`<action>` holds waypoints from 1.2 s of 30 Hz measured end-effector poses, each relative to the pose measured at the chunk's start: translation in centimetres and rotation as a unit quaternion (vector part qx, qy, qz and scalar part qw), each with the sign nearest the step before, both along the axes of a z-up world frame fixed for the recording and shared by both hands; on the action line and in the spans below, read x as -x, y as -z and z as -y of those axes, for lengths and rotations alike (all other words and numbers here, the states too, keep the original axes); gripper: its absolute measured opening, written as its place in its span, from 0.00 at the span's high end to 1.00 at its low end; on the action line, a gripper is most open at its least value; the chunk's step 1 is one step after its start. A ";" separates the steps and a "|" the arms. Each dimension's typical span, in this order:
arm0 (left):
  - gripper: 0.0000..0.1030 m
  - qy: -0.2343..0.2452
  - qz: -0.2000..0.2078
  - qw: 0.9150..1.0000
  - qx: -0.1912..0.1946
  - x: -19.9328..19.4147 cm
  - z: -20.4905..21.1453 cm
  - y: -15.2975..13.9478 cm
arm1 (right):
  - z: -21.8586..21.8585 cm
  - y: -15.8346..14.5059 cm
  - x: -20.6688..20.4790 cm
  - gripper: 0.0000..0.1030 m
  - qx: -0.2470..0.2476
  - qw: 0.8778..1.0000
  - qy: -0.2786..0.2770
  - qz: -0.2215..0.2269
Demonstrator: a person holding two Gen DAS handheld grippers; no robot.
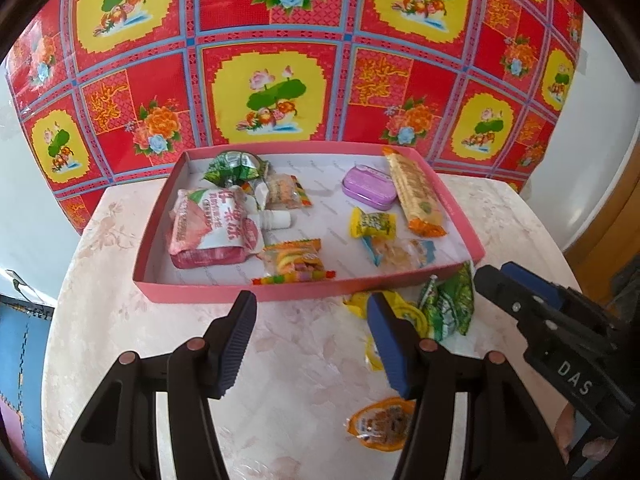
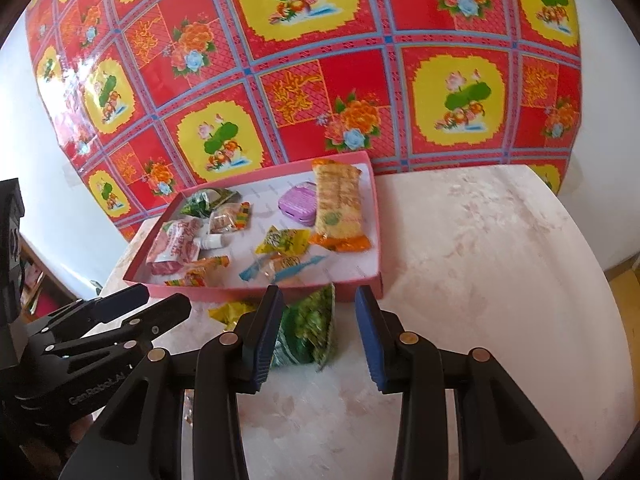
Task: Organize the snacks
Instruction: 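Withdraw both tools from the tray toward the snacks left on the table, then grasp the yellow cartoon jelly cup with the left tool while the right tool grasps the green pea bag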
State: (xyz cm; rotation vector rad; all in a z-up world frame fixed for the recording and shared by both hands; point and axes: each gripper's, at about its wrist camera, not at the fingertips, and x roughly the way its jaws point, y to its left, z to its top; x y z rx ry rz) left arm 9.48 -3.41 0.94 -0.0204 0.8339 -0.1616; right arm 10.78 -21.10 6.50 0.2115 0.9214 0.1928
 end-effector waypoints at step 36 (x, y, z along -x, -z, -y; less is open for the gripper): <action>0.41 0.037 -0.055 0.998 -0.007 -0.5 4.5 3.3 | 1.9 1.4 0.8 0.62 -0.022 0.999 0.005 -0.029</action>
